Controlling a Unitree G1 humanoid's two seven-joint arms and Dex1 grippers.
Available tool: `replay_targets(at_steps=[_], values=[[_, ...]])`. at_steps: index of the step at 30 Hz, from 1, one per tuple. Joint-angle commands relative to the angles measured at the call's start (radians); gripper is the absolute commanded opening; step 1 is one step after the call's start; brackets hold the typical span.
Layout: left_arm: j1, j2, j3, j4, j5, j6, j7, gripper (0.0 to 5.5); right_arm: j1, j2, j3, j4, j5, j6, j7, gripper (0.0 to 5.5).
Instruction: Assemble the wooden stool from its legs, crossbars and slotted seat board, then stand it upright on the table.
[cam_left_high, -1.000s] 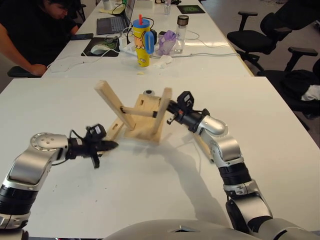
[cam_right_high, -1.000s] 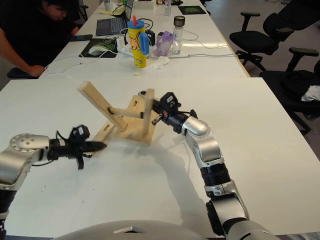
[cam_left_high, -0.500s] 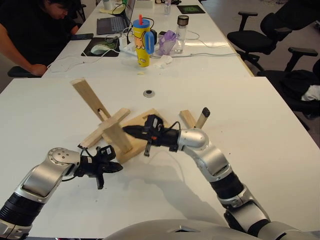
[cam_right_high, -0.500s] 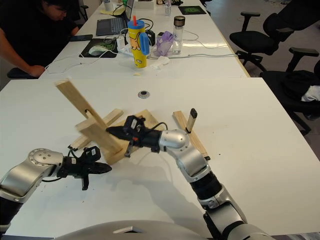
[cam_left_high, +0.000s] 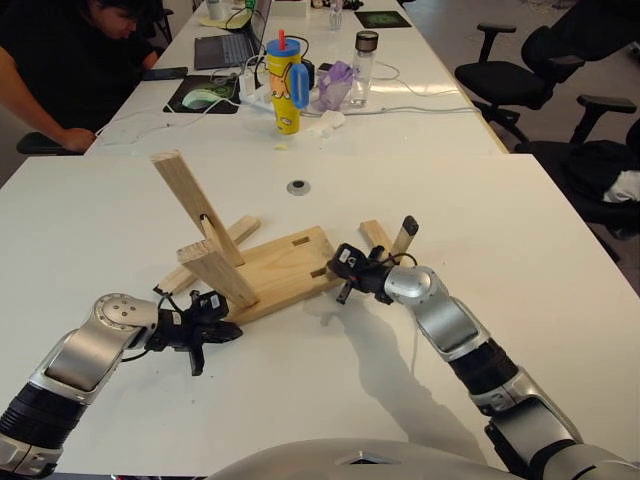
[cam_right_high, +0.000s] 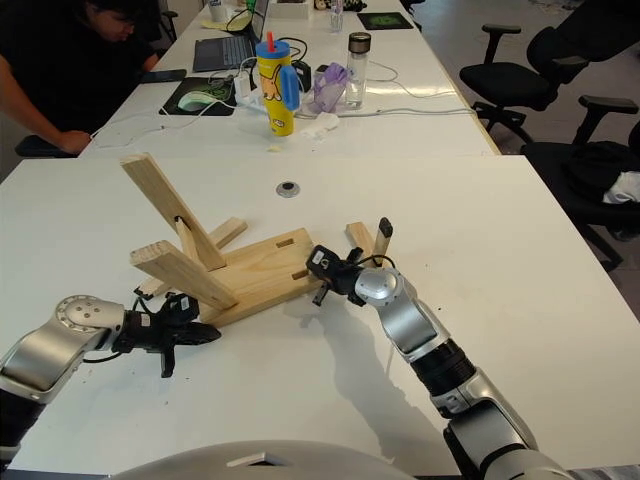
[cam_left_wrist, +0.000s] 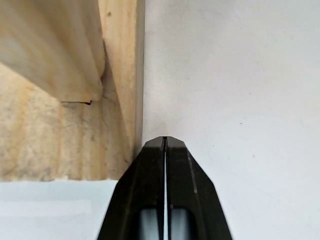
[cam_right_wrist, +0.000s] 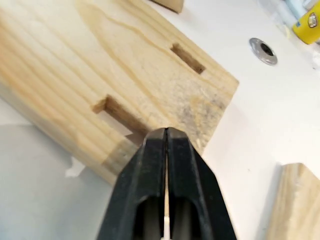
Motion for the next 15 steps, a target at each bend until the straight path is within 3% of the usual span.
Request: replay_targets(at_steps=[1,6,10,12,15], values=[[-0.015,-0.022,-0.032,0.051,0.065,-0.002,0.051,0.03,0.003,-0.058,0.129,0.041,-0.066,0.031,0.129,0.0],[-0.131,-0.131,-0.01,0.204,0.155,-0.09,0.223,0.03,0.059,-0.174,0.257,-0.118,-0.054,0.15,0.352,0.0],[-0.212,-0.247,-0.033,0.302,0.214,-0.135,0.341,0.03,0.083,-0.221,0.296,-0.213,-0.048,0.202,0.417,0.0],[-0.243,-0.305,-0.048,0.35,0.234,-0.149,0.375,0.03,0.08,-0.204,0.287,-0.225,-0.057,0.189,0.392,0.0],[-0.314,-0.407,-0.092,0.46,0.27,-0.189,0.406,0.03,0.069,-0.088,0.228,-0.186,-0.029,0.174,0.304,0.0]])
